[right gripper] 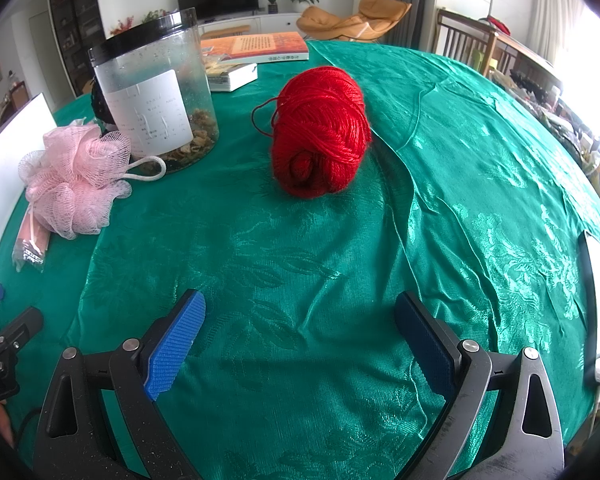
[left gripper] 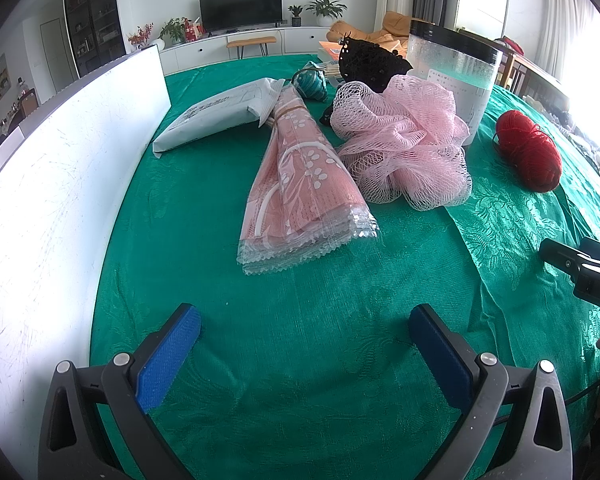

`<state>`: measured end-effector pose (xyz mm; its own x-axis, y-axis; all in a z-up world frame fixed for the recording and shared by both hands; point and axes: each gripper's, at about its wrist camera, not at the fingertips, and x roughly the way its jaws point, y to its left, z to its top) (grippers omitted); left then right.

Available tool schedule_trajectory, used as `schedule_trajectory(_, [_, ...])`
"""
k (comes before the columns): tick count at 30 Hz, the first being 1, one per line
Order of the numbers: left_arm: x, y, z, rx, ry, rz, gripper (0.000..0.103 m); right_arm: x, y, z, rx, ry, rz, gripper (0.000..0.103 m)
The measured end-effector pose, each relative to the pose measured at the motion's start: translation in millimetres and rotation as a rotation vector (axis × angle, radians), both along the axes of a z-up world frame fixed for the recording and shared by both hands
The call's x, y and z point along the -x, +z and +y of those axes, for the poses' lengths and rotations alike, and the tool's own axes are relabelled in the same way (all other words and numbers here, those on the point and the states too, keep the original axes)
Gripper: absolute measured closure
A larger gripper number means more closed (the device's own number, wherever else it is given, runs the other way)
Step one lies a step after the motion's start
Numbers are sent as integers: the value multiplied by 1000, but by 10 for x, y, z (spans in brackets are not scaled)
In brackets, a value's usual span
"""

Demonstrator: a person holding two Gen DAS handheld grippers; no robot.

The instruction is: Organize soft objects

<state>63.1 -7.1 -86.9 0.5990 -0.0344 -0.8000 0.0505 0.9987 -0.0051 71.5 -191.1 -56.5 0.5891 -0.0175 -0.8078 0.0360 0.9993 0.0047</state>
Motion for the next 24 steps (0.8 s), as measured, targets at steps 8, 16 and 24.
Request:
schedule_trajectory(8, [2, 0, -1, 0, 0, 0, 0, -1, 0, 1, 0, 0, 0, 6])
schedule_trajectory(16, [-2, 1, -3, 0, 1, 0, 0, -1, 1, 2, 0, 0, 0, 6])
schedule_trajectory(24, [-1, 3, -7, -2, -6, 7, 0, 1, 1, 0, 0, 0, 0, 6])
